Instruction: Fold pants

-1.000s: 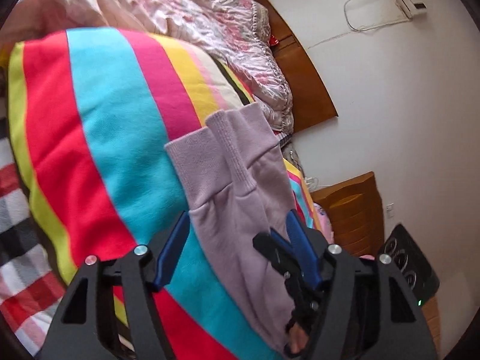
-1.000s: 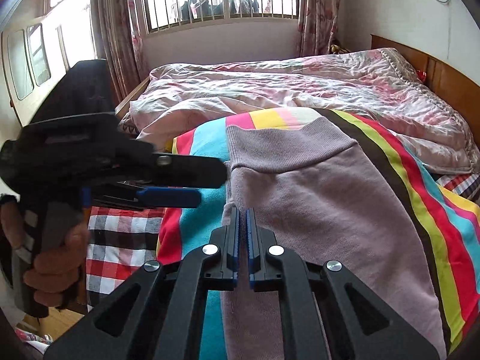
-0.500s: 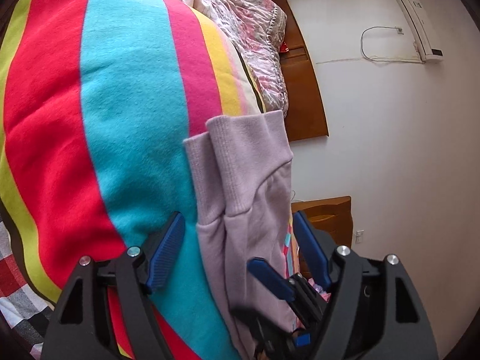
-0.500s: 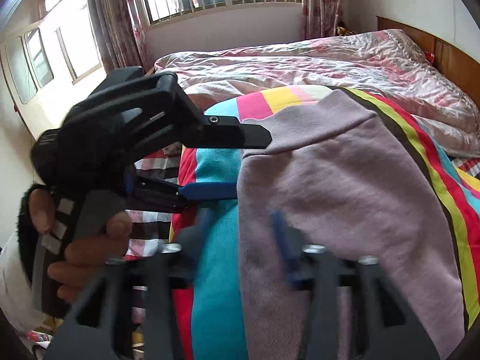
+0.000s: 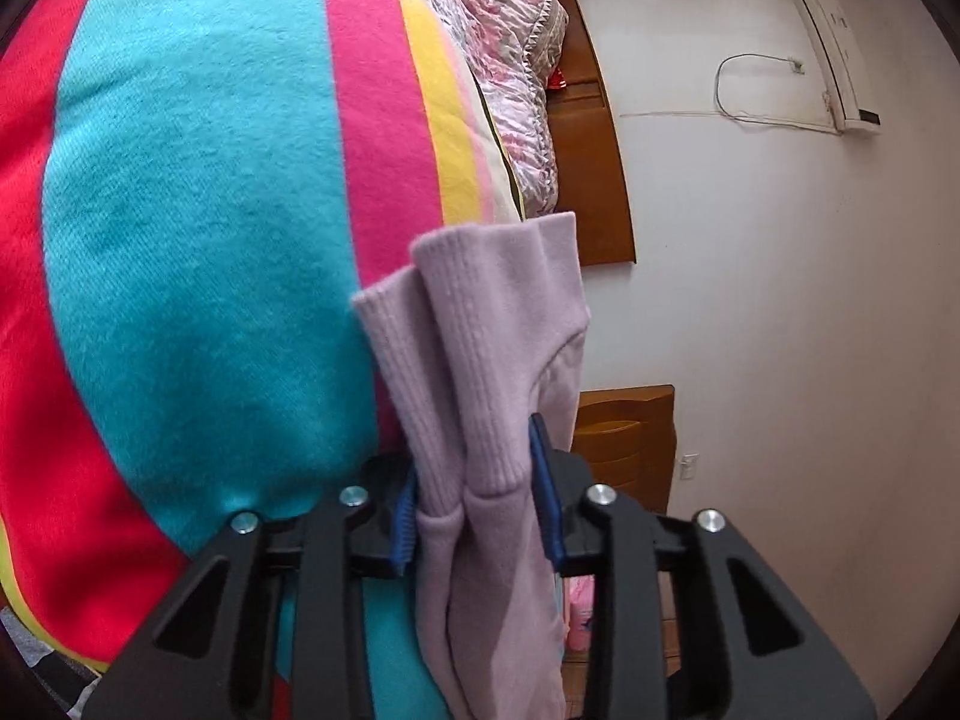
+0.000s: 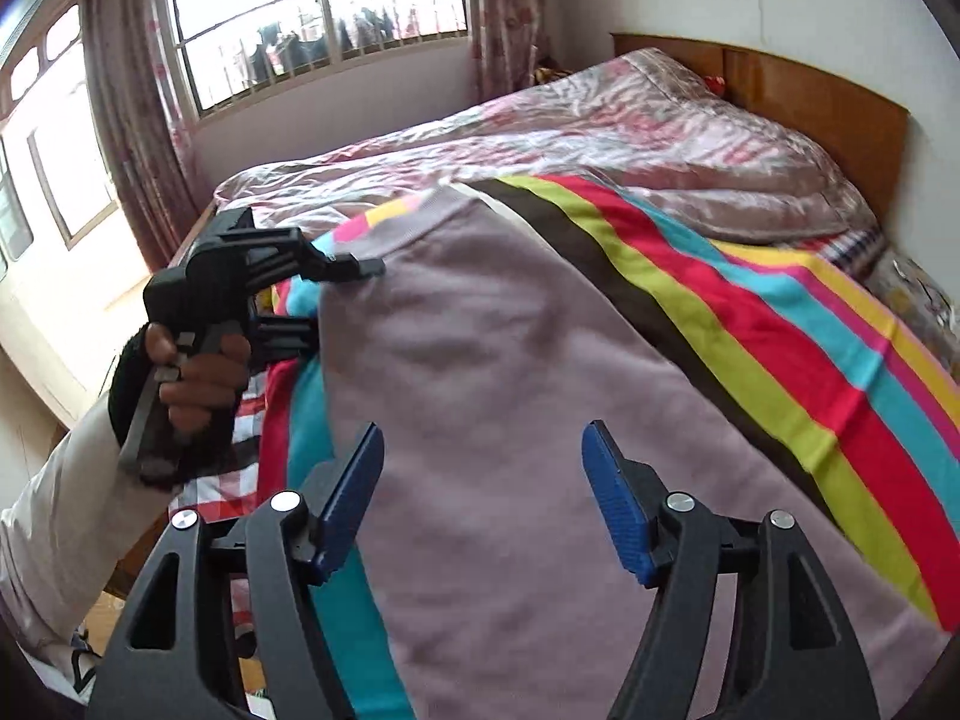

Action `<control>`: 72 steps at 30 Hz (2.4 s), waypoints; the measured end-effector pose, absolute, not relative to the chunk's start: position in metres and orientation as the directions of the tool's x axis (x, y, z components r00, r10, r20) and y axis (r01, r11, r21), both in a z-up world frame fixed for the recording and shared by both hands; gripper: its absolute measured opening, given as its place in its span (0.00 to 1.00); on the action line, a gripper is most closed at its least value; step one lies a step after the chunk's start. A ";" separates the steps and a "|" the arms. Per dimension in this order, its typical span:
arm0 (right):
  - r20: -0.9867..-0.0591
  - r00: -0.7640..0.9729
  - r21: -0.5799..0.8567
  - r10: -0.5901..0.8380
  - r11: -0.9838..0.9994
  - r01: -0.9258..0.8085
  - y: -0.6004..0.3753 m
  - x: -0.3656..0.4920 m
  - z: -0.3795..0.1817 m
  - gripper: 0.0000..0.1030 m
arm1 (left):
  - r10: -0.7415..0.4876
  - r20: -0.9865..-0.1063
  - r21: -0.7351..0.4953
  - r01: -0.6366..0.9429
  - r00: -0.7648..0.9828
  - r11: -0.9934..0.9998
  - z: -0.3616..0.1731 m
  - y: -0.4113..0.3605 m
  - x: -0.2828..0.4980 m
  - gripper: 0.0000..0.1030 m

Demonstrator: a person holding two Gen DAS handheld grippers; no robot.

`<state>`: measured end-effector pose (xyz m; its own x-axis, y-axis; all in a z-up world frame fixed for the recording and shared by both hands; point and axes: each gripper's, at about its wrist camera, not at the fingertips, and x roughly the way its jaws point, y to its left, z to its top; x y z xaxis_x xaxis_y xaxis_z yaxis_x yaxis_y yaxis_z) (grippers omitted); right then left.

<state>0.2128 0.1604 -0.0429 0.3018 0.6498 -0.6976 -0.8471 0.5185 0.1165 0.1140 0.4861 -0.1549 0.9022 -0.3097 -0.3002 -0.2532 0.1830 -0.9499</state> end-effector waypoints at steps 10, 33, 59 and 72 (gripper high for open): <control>-0.802 0.327 0.067 0.501 0.619 -0.783 0.136 0.205 -0.092 0.70 | -0.208 -0.388 -0.871 -0.283 0.898 0.401 -0.110 0.483 0.117 0.14; -0.527 0.663 0.181 0.532 0.832 -0.524 -0.063 0.200 -0.002 0.84 | -0.013 -0.445 -0.411 -0.191 0.895 0.891 0.077 0.282 0.155 0.15; -0.558 0.702 0.431 0.442 0.877 -0.210 -0.236 0.134 -0.063 0.74 | -0.250 -0.562 0.063 0.342 0.788 0.938 0.002 -0.005 0.143 0.82; -0.644 0.508 0.590 0.573 0.794 -0.147 -0.182 0.171 -0.101 0.64 | -0.043 -0.675 0.030 0.086 0.737 0.996 -0.052 0.129 0.114 0.85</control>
<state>0.1707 -0.1823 -0.1012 0.5079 0.5726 -0.6436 -0.1473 0.7938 0.5900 0.1135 0.1286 -0.0521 0.7366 -0.0433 -0.6750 0.0860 0.9958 0.0300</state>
